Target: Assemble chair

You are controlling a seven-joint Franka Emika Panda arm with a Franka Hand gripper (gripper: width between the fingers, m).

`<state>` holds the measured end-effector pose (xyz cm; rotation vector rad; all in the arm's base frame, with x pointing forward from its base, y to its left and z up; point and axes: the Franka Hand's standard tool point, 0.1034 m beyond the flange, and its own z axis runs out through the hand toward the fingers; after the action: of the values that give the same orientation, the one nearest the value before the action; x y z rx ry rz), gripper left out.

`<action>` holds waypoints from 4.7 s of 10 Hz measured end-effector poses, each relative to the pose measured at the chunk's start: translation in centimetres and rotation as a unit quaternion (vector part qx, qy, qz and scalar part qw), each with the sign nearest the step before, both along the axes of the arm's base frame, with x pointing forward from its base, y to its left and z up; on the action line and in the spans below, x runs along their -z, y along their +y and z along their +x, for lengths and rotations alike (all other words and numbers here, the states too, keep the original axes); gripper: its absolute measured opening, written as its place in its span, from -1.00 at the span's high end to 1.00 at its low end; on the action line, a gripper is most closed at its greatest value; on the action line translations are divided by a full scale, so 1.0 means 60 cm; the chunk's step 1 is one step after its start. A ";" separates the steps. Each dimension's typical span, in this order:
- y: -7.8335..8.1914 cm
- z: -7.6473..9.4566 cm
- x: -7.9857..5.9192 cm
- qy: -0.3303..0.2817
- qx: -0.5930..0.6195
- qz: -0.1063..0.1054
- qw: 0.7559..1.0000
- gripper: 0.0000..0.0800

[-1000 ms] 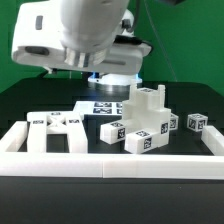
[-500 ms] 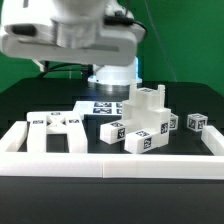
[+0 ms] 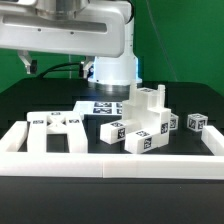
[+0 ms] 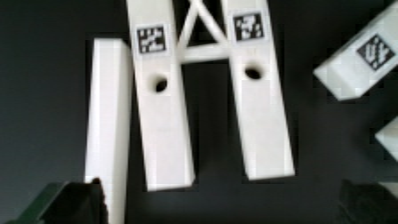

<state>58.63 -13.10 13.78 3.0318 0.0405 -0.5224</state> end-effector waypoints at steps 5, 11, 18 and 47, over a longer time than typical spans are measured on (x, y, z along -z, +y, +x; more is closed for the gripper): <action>0.007 -0.012 0.024 -0.174 0.004 -0.003 0.985 -0.62; 0.032 -0.027 0.062 -0.154 -0.098 0.021 0.983 -0.62; 0.037 -0.039 0.094 -0.132 -0.105 0.029 0.985 -0.62; 0.043 -0.071 0.211 -0.086 -0.106 0.028 0.990 0.28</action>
Offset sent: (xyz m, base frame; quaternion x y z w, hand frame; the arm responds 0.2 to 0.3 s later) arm -0.0054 0.0140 -0.0180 0.0272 0.2827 0.0428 0.9579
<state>54.40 -10.53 1.14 3.0619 0.3700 -0.2449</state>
